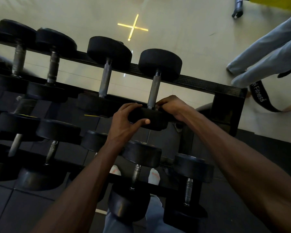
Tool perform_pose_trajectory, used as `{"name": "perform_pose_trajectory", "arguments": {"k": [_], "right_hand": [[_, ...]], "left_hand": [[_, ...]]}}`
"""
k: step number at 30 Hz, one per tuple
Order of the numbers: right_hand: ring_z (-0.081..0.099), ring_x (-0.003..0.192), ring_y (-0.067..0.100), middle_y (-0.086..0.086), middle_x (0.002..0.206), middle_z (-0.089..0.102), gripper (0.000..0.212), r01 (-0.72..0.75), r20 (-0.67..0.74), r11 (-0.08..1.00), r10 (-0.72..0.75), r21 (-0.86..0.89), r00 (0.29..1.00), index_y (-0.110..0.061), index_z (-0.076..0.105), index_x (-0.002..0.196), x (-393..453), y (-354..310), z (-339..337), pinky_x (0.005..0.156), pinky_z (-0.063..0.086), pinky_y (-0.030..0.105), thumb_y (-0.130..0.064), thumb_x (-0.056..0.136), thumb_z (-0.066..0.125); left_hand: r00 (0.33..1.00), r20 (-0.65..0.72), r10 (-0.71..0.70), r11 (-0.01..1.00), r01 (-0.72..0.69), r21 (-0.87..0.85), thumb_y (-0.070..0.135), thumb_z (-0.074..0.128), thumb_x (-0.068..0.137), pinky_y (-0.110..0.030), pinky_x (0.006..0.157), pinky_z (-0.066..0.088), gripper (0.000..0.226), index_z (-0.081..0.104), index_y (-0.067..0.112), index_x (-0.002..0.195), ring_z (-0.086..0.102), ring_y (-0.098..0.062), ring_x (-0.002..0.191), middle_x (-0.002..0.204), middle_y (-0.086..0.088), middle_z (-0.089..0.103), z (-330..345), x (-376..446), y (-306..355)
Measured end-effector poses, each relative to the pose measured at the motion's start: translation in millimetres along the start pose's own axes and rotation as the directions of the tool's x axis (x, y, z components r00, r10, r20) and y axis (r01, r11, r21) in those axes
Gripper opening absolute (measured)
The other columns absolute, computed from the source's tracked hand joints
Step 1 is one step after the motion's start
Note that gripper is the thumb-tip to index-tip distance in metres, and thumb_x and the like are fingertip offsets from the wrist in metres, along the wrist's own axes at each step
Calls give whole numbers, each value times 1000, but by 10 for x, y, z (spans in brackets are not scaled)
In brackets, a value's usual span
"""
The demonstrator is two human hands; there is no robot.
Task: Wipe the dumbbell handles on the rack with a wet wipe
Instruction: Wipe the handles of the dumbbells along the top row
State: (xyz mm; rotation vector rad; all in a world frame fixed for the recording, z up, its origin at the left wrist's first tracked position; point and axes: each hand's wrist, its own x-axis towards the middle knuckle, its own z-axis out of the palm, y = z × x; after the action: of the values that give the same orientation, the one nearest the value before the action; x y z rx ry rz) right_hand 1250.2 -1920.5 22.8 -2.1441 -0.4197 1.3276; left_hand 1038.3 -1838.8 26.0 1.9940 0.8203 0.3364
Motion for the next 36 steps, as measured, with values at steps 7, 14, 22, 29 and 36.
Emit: {"name": "perform_pose_trajectory", "arguments": {"k": [7,14,22,29,36], "right_hand": [[68,94,6,-8,104,73,17,501,33,815,-515,-290,857,-15,78,106,-70,-426,-164,83,51,12,-8,95,67],[63,91,25,7,104,58,16,568,508,108,-335,-816,794,-14,66,111,68,-719,274,74,53,35,-20,97,59],[51,92,14,-7,89,56,19,665,457,311,-530,-678,714,-17,70,108,31,-449,34,77,40,28,-11,96,57],[69,94,10,-1,99,76,16,415,-120,893,-399,175,909,-19,76,96,-277,-136,-168,86,54,29,-6,94,68],[68,113,26,16,117,72,22,290,-54,698,-339,654,939,-2,72,112,-1015,-178,63,97,56,36,-5,91,72]], "left_hand": [[1000,-16,8,1000,-8,-13,40,88,77,-34,103,54,62,67,19,132,57,-10,122,135,1,59,-3,-4,7],[1000,-24,14,1000,-14,16,40,89,77,-27,103,52,66,66,14,134,57,-10,121,135,-2,60,-1,-1,15],[999,-30,19,1000,-19,18,40,89,77,-13,98,48,63,68,17,131,57,-7,118,132,1,61,5,7,1],[999,20,-45,998,44,34,35,89,78,-32,104,52,60,67,19,132,58,-9,119,131,2,62,-76,-23,156],[971,-70,-227,943,201,-265,31,78,90,-25,97,56,36,72,19,124,68,-2,110,115,3,75,-492,-468,539]]}}
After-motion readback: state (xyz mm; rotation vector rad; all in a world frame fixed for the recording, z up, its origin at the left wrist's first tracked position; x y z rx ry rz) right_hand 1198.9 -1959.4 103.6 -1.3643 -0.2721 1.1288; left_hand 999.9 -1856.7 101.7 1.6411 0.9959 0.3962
